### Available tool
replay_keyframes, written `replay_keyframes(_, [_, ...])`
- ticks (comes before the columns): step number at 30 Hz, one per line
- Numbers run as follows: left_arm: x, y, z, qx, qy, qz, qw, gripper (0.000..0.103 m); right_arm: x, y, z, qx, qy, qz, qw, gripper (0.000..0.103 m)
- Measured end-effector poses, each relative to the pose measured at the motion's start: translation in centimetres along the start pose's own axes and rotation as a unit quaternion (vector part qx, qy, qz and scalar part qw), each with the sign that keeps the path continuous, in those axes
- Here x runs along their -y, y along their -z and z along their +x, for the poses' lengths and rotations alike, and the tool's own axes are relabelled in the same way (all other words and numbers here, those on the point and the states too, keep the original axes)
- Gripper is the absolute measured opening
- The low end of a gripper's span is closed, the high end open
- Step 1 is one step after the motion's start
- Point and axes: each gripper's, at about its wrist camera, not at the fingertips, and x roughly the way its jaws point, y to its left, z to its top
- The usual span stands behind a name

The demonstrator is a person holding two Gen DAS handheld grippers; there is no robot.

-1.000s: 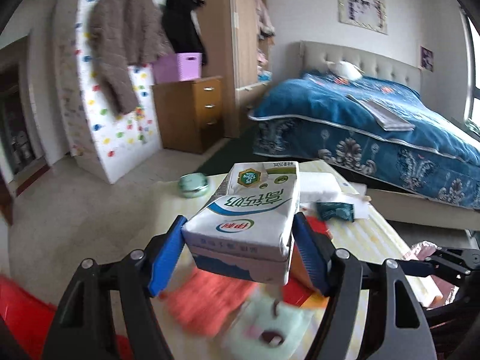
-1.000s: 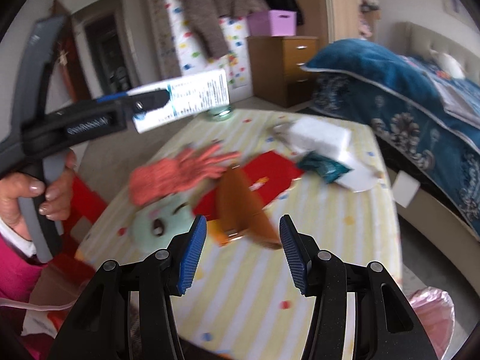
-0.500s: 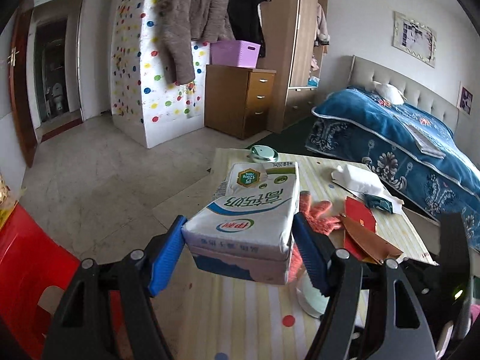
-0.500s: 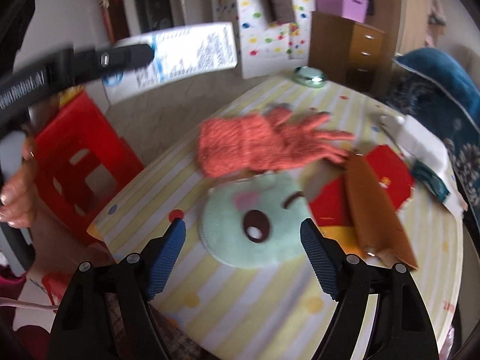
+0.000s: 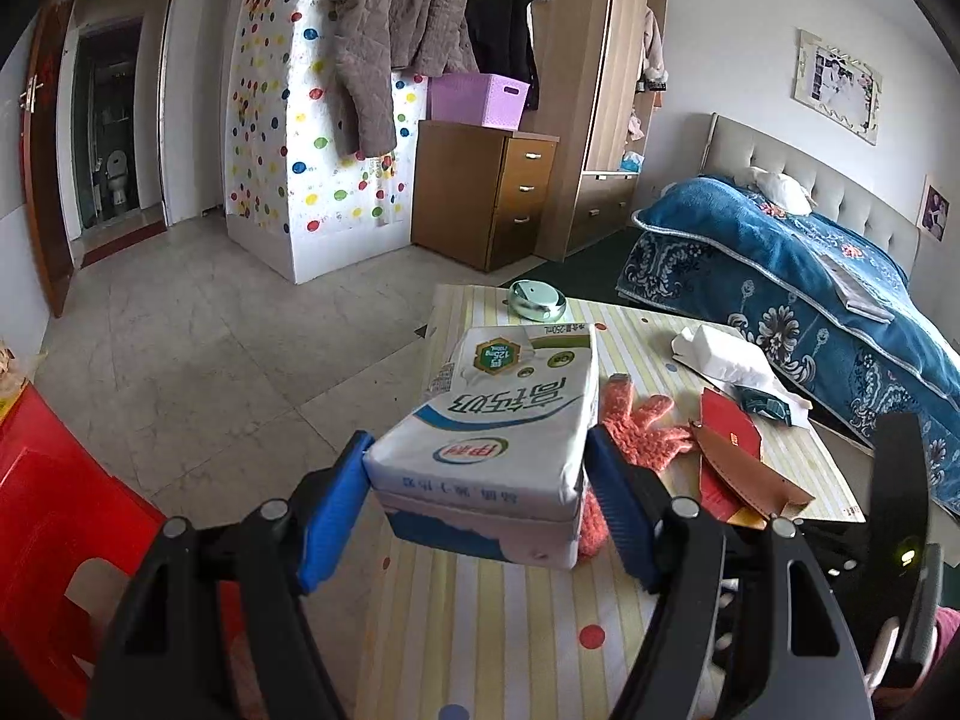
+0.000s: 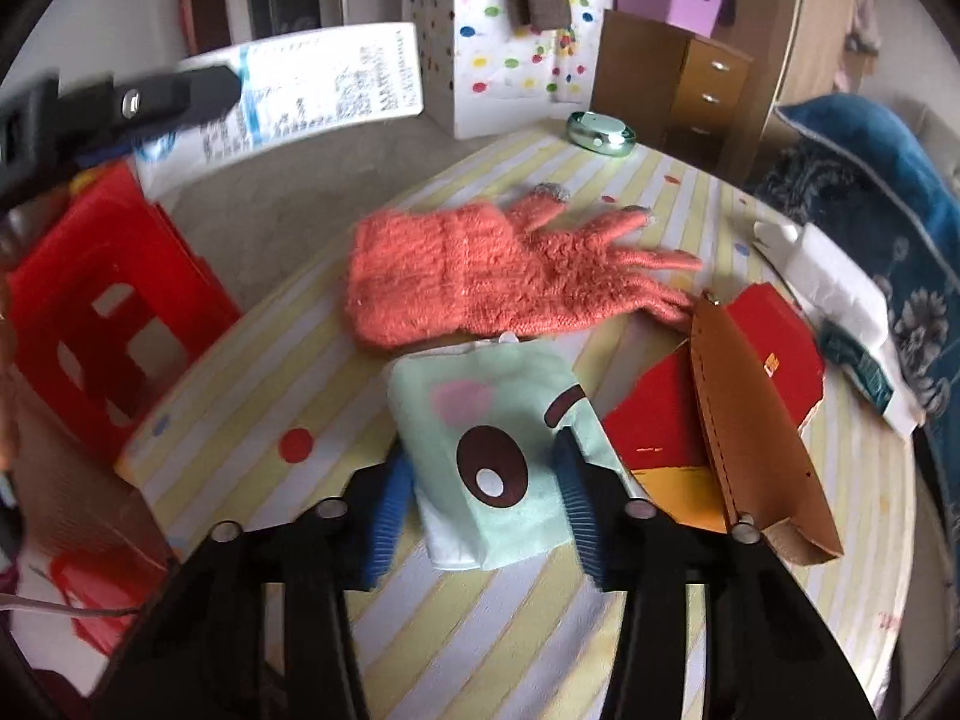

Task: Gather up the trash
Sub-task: 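Grasp the mint-green card with the right tool while the left tool holds the carton, then carry both held items over the pink bin and open both tools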

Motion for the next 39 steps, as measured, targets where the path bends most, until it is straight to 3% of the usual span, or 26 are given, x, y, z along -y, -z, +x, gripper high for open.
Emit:
replay_keyframes(1, [0.2, -0.1, -0.3, 0.003, 0.0, 0.002, 1.0, 0.07, -0.1, 0.0, -0.9, 0.013, 0.005, -0.001, 1.0, 0.021])
replay_keyframes(4, [0.9, -0.2, -0.9, 0.01, 0.004, 0.012, 0.9999, 0.07, 0.5, -0.1, -3.4, 0.045, 0.005, 0.015, 0.999, 0.006])
replay_keyframes(11, [4.5, -0.7, -2.5, 0.025, 0.037, 0.042, 0.9981, 0.07, 4.9, 1.2, -10.5, 0.118, -0.012, 0.086, 0.989, 0.004])
replay_keyframes(20, [14.7, 0.3, -3.6, 0.03, 0.127, 0.112, 0.9851, 0.07, 11.0, 5.5, -16.1, 0.152, 0.023, 0.175, 0.973, 0.004])
replay_keyframes(25, [21.6, 1.8, -3.4, 0.02, 0.18, 0.167, 0.9693, 0.07, 14.1, 9.8, -18.9, 0.154, 0.073, 0.222, 0.96, 0.004])
replay_keyframes(28, [26.5, 2.9, -3.3, 0.013, 0.217, 0.205, 0.9542, 0.07, 16.0, 12.7, -20.6, 0.153, 0.108, 0.248, 0.951, 0.004])
replay_keyframes(34, [35.2, 5.7, -2.7, -0.007, 0.283, 0.268, 0.9209, 0.07, 20.4, 19.7, -24.2, 0.145, 0.184, 0.319, 0.918, 0.004])
replay_keyframes(39, [40.9, 7.4, -1.4, -0.033, 0.319, 0.294, 0.9001, 0.07, 24.1, 23.8, -25.8, 0.142, 0.209, 0.369, 0.894, 0.004])
